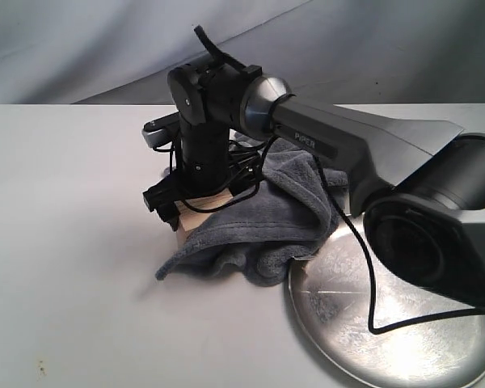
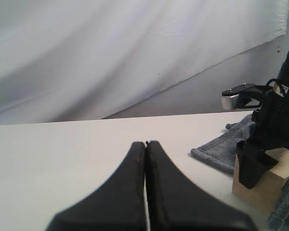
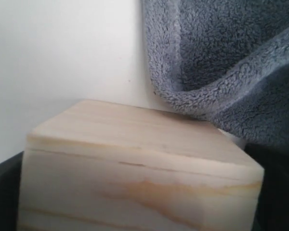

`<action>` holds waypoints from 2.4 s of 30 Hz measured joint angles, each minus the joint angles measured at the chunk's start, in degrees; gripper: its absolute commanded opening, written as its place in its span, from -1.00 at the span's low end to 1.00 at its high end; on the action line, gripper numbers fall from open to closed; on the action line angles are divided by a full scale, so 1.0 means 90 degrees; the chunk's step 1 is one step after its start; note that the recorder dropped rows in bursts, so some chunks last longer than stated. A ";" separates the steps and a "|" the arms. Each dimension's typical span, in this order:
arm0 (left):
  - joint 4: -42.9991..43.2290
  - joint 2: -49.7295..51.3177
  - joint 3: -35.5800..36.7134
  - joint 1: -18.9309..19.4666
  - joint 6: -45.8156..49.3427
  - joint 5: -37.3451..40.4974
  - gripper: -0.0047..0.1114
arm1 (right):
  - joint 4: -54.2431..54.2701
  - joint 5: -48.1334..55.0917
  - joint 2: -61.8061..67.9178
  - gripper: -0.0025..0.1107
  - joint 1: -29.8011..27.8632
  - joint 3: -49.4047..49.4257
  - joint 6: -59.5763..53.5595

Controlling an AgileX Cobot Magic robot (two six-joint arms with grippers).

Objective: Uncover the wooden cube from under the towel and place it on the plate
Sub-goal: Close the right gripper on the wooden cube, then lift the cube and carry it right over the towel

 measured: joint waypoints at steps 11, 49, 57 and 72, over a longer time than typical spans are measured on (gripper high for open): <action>0.0000 0.0000 0.0000 0.0000 0.0000 0.0000 -0.92 | 0.0045 0.0000 0.0120 0.73 0.0000 0.0000 0.0018; 0.0000 0.0000 0.0000 0.0000 0.0000 0.0000 -0.92 | 0.0797 0.0051 -0.1388 -0.96 0.0157 0.0000 0.0019; 0.0000 0.0000 0.0000 0.0000 0.0000 0.0000 -0.92 | 0.0945 0.0079 -0.1871 -0.96 0.0211 0.0000 0.0019; 0.0000 0.0000 0.0000 0.0000 0.0000 0.0000 -0.92 | -0.0767 -0.1333 -0.1892 -0.96 0.1215 0.0000 0.0315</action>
